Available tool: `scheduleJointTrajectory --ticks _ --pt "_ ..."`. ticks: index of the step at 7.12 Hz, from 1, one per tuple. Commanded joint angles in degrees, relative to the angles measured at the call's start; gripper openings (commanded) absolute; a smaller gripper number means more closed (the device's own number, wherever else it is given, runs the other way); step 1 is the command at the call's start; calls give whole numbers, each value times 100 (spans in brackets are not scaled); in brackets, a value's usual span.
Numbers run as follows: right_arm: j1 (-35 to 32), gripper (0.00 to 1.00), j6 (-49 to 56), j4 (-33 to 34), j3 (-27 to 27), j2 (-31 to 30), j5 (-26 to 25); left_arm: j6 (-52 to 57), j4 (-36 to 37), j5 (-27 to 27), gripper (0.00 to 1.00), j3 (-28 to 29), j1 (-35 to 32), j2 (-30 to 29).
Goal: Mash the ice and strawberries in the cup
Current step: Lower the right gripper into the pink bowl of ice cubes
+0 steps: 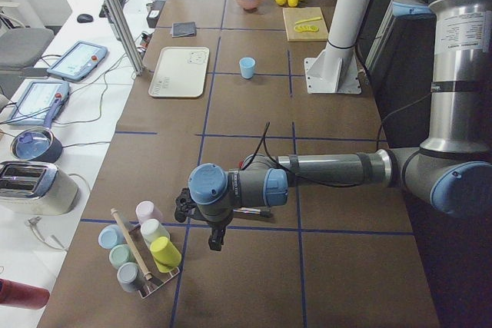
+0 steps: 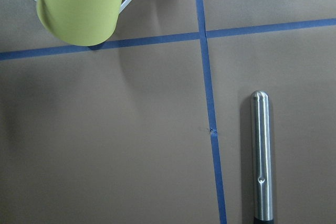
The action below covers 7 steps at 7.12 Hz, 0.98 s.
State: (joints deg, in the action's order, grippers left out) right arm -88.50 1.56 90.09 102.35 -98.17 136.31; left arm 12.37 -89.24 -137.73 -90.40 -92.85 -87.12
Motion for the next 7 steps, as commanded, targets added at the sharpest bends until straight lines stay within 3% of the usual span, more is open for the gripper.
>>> scheduleJointTrajectory --ticks 1,5,7 --pt "0 99 -7 0 13 0 9 -24 -14 176 100 -91 22 -16" --pt "26 99 10 -9 258 70 -17 28 -41 133 100 -56 48 -324" --pt "611 99 19 0 758 88 -165 29 -111 264 100 -39 397 -332"
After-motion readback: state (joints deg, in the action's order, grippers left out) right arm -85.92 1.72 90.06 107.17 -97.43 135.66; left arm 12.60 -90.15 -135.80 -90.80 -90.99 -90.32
